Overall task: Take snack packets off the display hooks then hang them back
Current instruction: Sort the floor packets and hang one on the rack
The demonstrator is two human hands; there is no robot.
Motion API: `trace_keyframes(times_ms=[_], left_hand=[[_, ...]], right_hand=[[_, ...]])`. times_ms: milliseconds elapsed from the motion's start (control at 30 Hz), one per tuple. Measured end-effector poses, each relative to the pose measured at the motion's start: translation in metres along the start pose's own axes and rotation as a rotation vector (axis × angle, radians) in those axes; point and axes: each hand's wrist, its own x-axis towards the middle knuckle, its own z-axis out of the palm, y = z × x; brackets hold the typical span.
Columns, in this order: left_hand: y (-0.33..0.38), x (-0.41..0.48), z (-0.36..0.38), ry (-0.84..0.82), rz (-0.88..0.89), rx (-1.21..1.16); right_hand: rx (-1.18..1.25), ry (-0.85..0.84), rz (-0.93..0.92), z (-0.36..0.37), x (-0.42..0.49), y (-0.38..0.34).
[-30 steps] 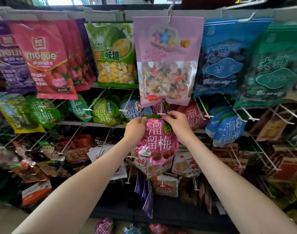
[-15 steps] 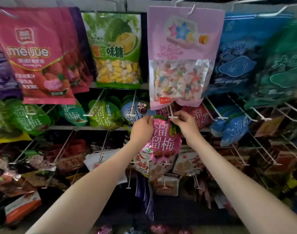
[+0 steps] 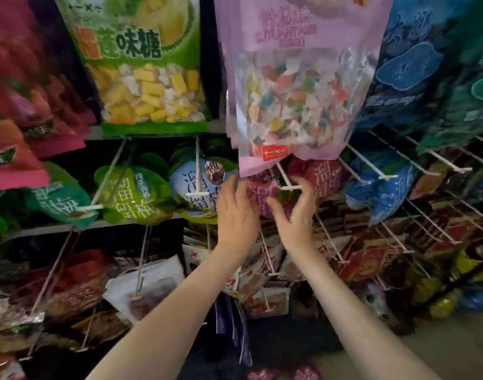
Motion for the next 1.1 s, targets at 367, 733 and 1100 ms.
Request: trace_keyframes(times_ms=[367,733,1100], left_hand=[[-0.045,0.010,0.061,-0.223,0.237,0.518],[-0.015,-0.115,0.076,-0.301,0.031,0.431],[0.009,-0.338,0.054,-0.234,-0.163,0.058]], right_hand=[[-0.153,-0.235,0.064,0.056,0.033,0.063],[-0.195,-0.357,0.016,0.020,-0.083,0.103],[-0.045,-0.506,0.198,-0.062,-0.321,0.156]])
